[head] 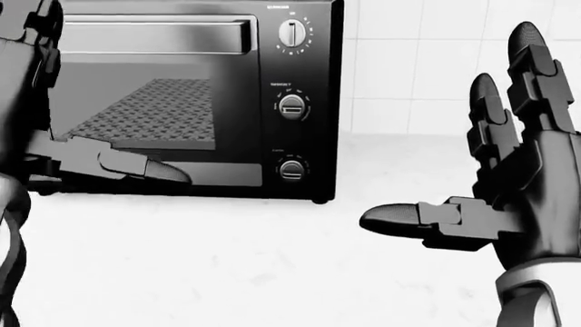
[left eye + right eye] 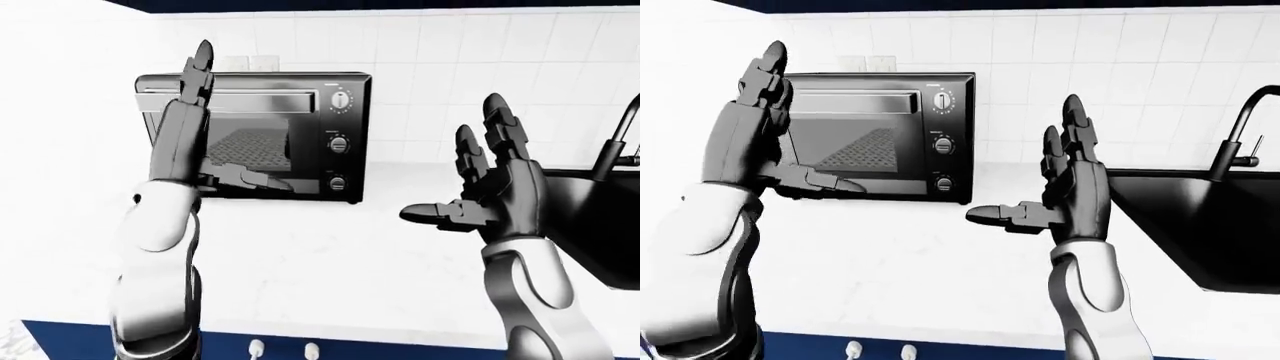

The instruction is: Open the toaster oven door.

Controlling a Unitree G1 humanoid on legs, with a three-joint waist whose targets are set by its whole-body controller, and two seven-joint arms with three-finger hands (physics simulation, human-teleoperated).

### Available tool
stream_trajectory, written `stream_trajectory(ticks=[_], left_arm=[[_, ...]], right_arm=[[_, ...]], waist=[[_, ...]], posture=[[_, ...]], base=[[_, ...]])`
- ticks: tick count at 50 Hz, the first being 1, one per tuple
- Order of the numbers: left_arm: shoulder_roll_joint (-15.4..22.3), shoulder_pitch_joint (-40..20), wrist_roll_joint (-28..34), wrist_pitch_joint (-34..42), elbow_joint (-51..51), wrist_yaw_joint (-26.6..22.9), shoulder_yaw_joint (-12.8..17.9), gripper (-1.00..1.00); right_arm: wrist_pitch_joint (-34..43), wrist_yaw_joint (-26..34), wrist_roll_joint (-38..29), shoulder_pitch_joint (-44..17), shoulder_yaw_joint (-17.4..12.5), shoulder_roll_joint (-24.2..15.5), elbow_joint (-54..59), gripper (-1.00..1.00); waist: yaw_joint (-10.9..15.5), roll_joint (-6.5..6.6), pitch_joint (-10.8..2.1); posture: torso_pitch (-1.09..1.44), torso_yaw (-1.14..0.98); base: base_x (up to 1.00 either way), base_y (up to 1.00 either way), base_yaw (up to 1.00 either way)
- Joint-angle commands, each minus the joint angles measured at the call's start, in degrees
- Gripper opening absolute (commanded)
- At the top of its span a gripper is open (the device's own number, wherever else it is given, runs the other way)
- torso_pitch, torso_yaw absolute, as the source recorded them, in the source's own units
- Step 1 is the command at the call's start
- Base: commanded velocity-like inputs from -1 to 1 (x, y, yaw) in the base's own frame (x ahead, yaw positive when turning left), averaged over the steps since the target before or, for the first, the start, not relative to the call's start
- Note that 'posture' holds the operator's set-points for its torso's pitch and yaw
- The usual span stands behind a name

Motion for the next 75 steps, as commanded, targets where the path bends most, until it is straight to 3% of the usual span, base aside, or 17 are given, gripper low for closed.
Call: stream_trajectory(ticks=[1,6,13,15,34,48,53,64,75], left_arm=[[1.2,-3.3,7.7,-7.6,4.2,-3.9,0.0,1.0],[-0.5,-6.0,19.9,-18.7,13.5,-8.4,-0.3,1.0],[-1.5,-10.0,28.9,-32.0,23.6,-11.3,0.5,1.0],[-2.7,-11.2,29.5,-32.7,25.7,-12.1,1.2,1.0],[-1.4,-11.8,47.5,-50.8,40.1,-9.9,-0.1,1.0],[-2.3,-10.2,52.5,-53.1,42.6,-11.4,-0.3,1.0],[-1.6,-10.0,54.7,-54.4,46.0,-8.6,0.0,1.0],[-1.0,-17.7,55.7,-55.0,59.7,-1.1,-0.5,1.0],[-0.8,-25.0,52.6,-53.2,70.8,-0.7,-0.6,1.0]], right_arm=[[-1.4,0.0,-0.1,-1.4,0.0,-0.3,-1.1,1.0],[-0.6,-0.2,0.6,-2.1,-0.7,-0.6,-1.3,1.0],[0.6,-1.1,1.6,-2.9,-1.2,-1.0,-2.1,1.0],[0.3,-1.0,1.7,-2.9,-1.3,-1.1,-1.8,1.0],[-3.2,-0.1,1.2,-1.5,-0.8,-0.9,0.3,1.0],[-3.0,-0.1,0.8,-1.2,-0.5,-0.5,-0.3,1.0],[-2.7,-0.1,0.9,-1.0,-0.6,-0.5,-0.7,1.0],[-2.9,0.0,0.8,-1.2,-0.6,-0.5,-0.4,1.0],[-3.5,0.2,0.3,-1.0,-0.1,-0.3,0.2,1.0]], waist=[[0.0,-0.07,0.17],[-0.1,-0.42,0.09],[-0.5,-0.92,0.18],[-0.6,-1.0,0.14],[-1.7,-0.92,-0.04],[-2.0,-0.77,-0.15],[-2.0,-0.77,-0.19],[-1.8,-1.02,-0.14],[-2.0,-0.88,-0.17]], posture=[[-0.61,0.0],[-0.61,0.0],[-0.61,0.0],[-0.61,0.0],[-0.61,0.0],[-0.61,0.0],[-0.61,0.0],[-0.61,0.0],[-0.61,0.0]], base=[[0.0,0.0,0.0],[0.0,0.0,0.0],[0.0,0.0,0.0],[0.0,0.0,0.0],[0.0,0.0,0.0],[0.0,0.0,0.0],[0.0,0.0,0.0],[0.0,0.0,0.0],[0.0,0.0,0.0]])
